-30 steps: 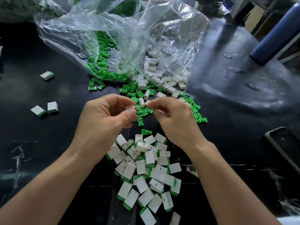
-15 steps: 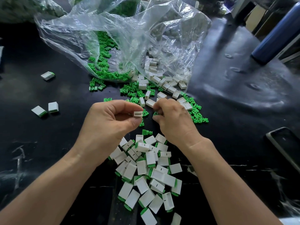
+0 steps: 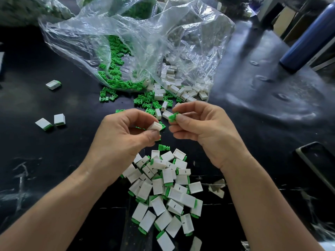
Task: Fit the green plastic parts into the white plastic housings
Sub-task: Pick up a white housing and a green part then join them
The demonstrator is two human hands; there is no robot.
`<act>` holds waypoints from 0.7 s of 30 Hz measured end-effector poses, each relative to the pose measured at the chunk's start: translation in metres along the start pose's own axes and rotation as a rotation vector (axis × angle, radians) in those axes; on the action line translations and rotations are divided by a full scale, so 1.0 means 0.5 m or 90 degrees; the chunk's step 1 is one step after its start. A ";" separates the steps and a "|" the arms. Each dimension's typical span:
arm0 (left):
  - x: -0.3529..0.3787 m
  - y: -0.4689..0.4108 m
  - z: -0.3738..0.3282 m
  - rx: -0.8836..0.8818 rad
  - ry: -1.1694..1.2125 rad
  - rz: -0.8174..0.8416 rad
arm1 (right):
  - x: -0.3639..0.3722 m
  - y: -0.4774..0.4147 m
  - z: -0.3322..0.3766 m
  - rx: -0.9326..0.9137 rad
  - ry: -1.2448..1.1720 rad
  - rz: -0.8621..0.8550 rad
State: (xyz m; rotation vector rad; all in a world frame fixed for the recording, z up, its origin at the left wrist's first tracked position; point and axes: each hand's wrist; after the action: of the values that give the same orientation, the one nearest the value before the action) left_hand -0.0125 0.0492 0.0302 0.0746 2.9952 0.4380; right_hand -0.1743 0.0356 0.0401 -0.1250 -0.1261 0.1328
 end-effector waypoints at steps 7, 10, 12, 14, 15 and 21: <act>-0.001 -0.001 0.004 -0.005 0.013 0.014 | 0.007 0.004 0.004 -0.004 0.016 0.013; -0.001 -0.001 0.004 -0.005 0.016 0.022 | 0.011 0.007 0.004 -0.022 0.048 0.033; -0.002 -0.001 0.005 -0.007 0.019 0.030 | 0.013 0.009 0.003 -0.040 0.080 0.045; -0.003 -0.001 0.005 -0.007 0.021 0.033 | 0.016 0.010 0.001 -0.056 0.125 0.057; -0.003 -0.001 0.005 -0.008 0.020 0.036 | 0.018 0.011 -0.001 -0.065 0.149 0.061; -0.002 0.000 0.004 -0.016 0.023 0.045 | 0.021 0.012 -0.006 -0.135 0.272 0.065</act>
State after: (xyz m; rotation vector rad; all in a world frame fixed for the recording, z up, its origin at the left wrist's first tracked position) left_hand -0.0114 0.0497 0.0283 0.1735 3.0294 0.4900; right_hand -0.1644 0.0425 0.0378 -0.3683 0.2946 0.1921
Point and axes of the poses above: each hand's wrist, its own y-axis away from the middle knuckle, its own x-axis out of the palm, z = x × y, and after that the axes turned 15 degrees about -x, right-handed
